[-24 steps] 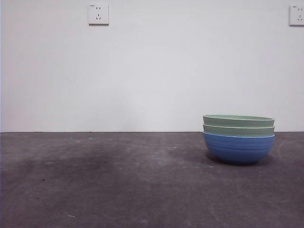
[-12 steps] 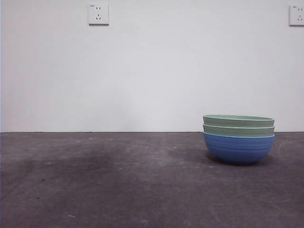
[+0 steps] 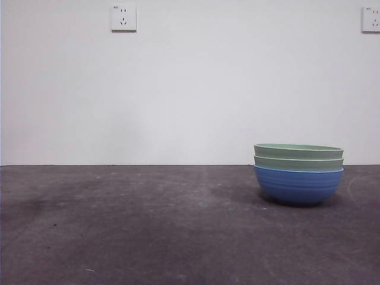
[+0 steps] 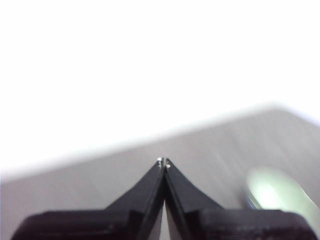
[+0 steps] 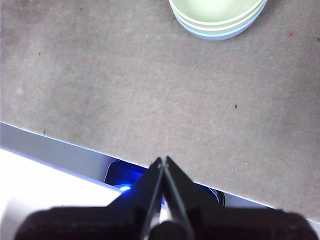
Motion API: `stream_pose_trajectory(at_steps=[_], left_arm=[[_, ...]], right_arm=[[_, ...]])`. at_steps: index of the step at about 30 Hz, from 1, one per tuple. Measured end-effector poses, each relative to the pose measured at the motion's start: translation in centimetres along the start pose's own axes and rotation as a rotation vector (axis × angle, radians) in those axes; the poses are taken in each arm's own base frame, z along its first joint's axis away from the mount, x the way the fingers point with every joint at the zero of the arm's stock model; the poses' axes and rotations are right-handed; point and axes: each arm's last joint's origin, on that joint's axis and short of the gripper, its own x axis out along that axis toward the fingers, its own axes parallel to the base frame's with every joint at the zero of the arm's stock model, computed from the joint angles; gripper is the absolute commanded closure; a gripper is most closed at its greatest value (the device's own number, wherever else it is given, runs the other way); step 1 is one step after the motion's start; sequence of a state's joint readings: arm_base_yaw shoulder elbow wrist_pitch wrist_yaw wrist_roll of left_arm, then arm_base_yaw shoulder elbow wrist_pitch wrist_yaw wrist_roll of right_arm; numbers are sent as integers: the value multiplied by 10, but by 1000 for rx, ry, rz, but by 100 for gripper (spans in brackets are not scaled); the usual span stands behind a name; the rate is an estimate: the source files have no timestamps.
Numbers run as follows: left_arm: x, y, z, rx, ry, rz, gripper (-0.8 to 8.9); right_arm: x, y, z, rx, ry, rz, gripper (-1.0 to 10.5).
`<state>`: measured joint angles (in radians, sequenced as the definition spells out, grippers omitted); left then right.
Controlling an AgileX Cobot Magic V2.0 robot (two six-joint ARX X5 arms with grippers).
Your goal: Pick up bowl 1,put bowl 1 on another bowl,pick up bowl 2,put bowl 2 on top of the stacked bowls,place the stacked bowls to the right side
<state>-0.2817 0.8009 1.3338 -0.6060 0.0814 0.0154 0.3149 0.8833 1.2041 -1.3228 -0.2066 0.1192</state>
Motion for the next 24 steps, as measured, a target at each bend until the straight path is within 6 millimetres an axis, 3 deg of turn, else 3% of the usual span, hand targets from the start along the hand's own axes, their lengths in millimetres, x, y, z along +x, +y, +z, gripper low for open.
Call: stream_pose_trajectory(at_steps=[5, 7, 16, 24], left_arm=[[-18, 12, -44, 29, -232, 155, 817], [-19, 16, -72, 37, -265, 205, 817], [-9, 25, -197, 15, -146, 321, 817], [-4, 27, -263, -7, -59, 400, 817]], right_arm=[[0, 0, 0, 0, 0, 0, 943], [0, 0, 0, 0, 0, 0, 943], [0, 0, 0, 0, 0, 0, 943], [0, 0, 0, 0, 0, 0, 943]])
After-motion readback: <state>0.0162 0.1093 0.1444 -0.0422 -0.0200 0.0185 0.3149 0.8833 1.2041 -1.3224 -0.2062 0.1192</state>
